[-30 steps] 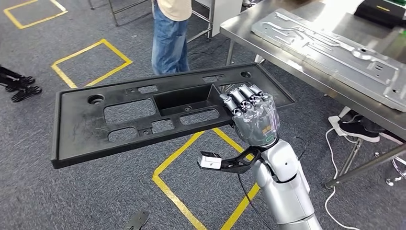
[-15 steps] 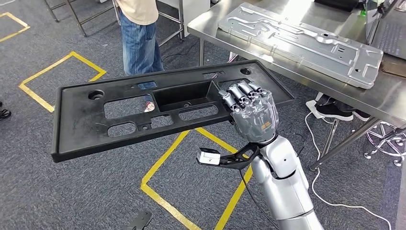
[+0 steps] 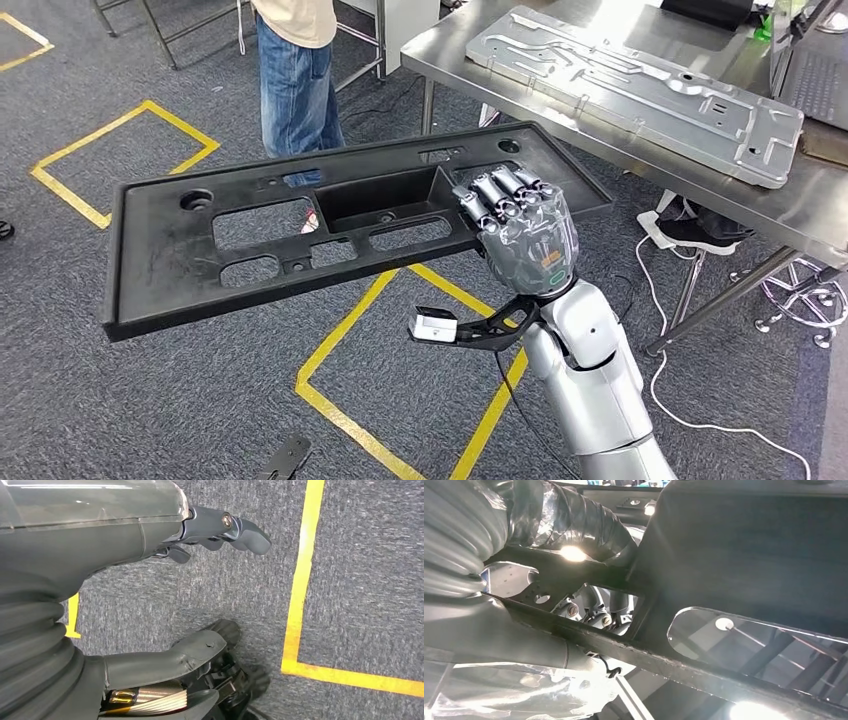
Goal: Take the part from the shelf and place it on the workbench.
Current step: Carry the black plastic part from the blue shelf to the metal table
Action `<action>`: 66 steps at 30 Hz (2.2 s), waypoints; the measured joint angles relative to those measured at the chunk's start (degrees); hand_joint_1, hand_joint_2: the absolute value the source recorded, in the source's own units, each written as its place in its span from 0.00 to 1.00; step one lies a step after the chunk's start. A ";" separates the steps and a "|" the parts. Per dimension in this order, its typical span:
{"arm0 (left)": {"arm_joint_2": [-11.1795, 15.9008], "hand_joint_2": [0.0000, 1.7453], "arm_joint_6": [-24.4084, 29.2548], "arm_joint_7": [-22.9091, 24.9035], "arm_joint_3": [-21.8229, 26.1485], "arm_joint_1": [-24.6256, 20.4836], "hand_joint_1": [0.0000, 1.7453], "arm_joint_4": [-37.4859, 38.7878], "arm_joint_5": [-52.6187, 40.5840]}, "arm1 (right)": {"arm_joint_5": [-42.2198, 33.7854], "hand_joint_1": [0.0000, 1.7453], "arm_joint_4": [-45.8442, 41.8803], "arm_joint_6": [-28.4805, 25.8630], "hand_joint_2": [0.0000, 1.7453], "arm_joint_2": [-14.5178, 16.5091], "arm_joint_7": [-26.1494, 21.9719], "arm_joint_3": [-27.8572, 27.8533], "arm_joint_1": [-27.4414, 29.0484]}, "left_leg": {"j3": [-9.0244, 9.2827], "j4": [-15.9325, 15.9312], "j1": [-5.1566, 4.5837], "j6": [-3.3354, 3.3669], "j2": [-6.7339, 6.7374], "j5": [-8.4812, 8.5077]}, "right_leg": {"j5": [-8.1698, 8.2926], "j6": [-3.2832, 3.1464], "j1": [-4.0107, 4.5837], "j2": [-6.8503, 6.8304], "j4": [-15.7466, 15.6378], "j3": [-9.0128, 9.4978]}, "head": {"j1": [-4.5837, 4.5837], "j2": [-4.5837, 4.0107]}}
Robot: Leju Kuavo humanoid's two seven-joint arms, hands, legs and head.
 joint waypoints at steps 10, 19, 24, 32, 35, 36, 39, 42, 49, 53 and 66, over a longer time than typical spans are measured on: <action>-0.13 1.00 -0.20 -0.21 -0.03 0.08 0.00 0.00 -0.18 | 0.31 1.00 0.14 0.02 1.00 0.31 -0.02 0.00 -0.47 | -5.26 11.22 0.05 -2.14 0.17 -6.08 | 1.52 -1.73 -0.09 -0.08 -6.50 3.36 | -0.02 0.00; 0.00 1.00 -1.07 -0.26 -1.07 0.06 0.00 0.00 -1.22 | 1.04 1.00 0.51 0.01 1.00 0.40 0.22 0.00 -0.64 | -0.17 -0.17 0.27 -1.39 -0.18 0.08 | 0.03 0.18 -0.13 0.59 -4.03 2.50 | 0.00 0.00; -0.02 1.00 -1.28 -0.26 -1.42 -0.08 0.00 0.00 -1.18 | 1.38 1.00 0.32 0.00 1.00 0.40 0.17 0.00 -0.76 | 0.25 -0.65 0.47 -0.04 -0.04 0.22 | -4.56 1.46 -0.53 0.23 5.28 -2.27 | 0.03 0.00; -0.07 1.00 -1.57 -0.20 -1.70 -0.14 0.00 0.00 -1.00 | 2.09 1.00 0.31 0.00 1.00 0.41 0.30 0.00 -1.25 | 1.72 -0.93 0.31 -0.75 -0.12 -1.18 | 2.36 0.16 -0.04 -0.11 -3.14 -0.01 | 0.02 0.00; -0.14 1.00 -1.80 -0.22 -1.91 -0.26 0.00 0.00 -1.00 | 2.17 1.00 0.29 0.00 1.00 0.43 0.39 0.00 -1.46 | 2.21 -1.59 0.29 -1.69 0.19 -1.53 | 1.60 -0.55 0.10 0.01 -4.66 0.93 | 0.01 0.00; -0.15 1.00 -1.86 -0.27 -1.98 -0.29 0.00 0.00 -1.01 | 2.18 1.00 0.28 0.00 1.00 0.45 0.38 0.00 -1.47 | 2.20 -1.13 0.25 -1.87 0.26 -1.91 | 1.47 -0.85 -0.02 0.10 -5.20 1.51 | 0.01 0.00; -0.13 1.00 -1.99 -0.39 -2.08 -0.35 0.00 0.00 -1.08 | 2.18 1.00 0.30 0.00 1.00 0.56 0.35 0.00 -1.68 | -1.99 7.07 0.19 -1.95 0.19 -5.03 | 0.65 -1.84 -0.06 0.13 -6.12 3.41 | -0.01 0.00; -0.13 1.00 -2.10 -0.40 -2.09 -0.02 0.00 0.00 -1.19 | 2.18 1.00 0.33 0.01 1.00 0.58 0.26 0.00 -1.56 | -7.69 14.61 0.18 -2.04 0.17 -5.36 | -0.83 -2.14 0.30 0.28 -5.86 4.95 | -0.01 0.00; 0.01 1.00 -2.23 -0.52 -2.30 -0.02 0.00 0.00 -1.20 | 2.17 1.00 0.34 0.00 1.00 0.70 0.22 0.00 -1.76 | -2.46 -0.19 -0.43 -0.83 -0.15 2.47 | -4.29 -0.54 0.41 0.79 -5.15 8.14 | -0.02 0.00; 0.04 1.00 -2.21 -0.61 -2.40 -0.08 0.00 -0.01 -1.19 | 2.16 1.00 0.23 -0.02 1.00 0.73 0.22 0.00 -1.89 | 0.22 -1.76 -0.03 0.42 -0.39 1.16 | -3.72 0.45 0.14 0.52 0.69 5.09 | 0.02 0.00; -0.34 1.00 -2.27 -0.55 -2.44 -0.05 0.00 0.00 -0.97 | 2.00 1.00 0.35 0.01 1.00 0.77 0.22 0.00 -1.90 | 10.52 -2.14 0.09 -1.75 -0.54 -4.98 | 6.34 -1.51 0.52 -0.05 -5.28 -3.18 | 0.08 0.00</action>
